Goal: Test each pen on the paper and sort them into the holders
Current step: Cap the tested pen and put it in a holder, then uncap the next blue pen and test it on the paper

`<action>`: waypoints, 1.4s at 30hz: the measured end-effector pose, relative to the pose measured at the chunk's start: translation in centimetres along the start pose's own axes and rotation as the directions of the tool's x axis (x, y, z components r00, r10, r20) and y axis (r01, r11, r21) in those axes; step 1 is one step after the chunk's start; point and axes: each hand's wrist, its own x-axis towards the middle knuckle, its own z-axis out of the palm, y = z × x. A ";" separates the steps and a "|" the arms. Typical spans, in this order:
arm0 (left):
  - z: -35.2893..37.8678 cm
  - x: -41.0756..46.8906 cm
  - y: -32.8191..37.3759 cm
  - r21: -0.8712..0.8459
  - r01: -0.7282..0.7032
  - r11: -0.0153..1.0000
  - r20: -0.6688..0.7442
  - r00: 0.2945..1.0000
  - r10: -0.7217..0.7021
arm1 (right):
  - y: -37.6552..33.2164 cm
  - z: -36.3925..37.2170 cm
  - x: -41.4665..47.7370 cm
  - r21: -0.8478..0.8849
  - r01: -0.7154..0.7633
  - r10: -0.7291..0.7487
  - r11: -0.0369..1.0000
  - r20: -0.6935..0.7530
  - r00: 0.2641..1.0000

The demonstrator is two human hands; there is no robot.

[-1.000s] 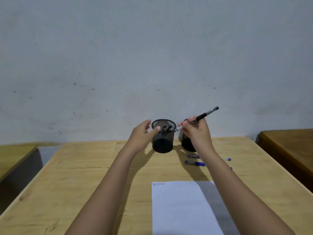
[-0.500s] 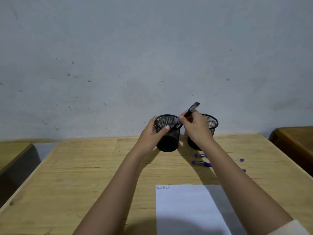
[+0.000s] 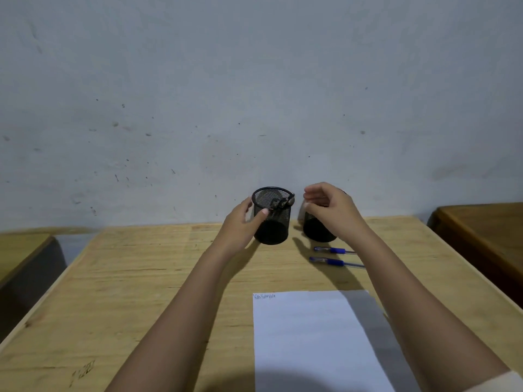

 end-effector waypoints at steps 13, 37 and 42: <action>0.3 -9.0 -5.2 0.746 -0.004 0.666 0.206 0.952 -0.225 | 8.4 -2.4 -7.5 -0.588 0.031 0.038 0.808 0.105 0.994; -2.2 -11.8 1.7 -0.324 -0.071 0.944 -0.124 0.992 0.033 | -1.7 -2.1 -10.7 0.238 -0.025 -0.050 0.971 0.305 0.951; -1.1 -11.9 2.4 -0.420 -0.070 0.905 -0.136 0.991 0.013 | -1.5 0.8 -12.3 0.765 -0.195 0.108 0.614 0.164 0.981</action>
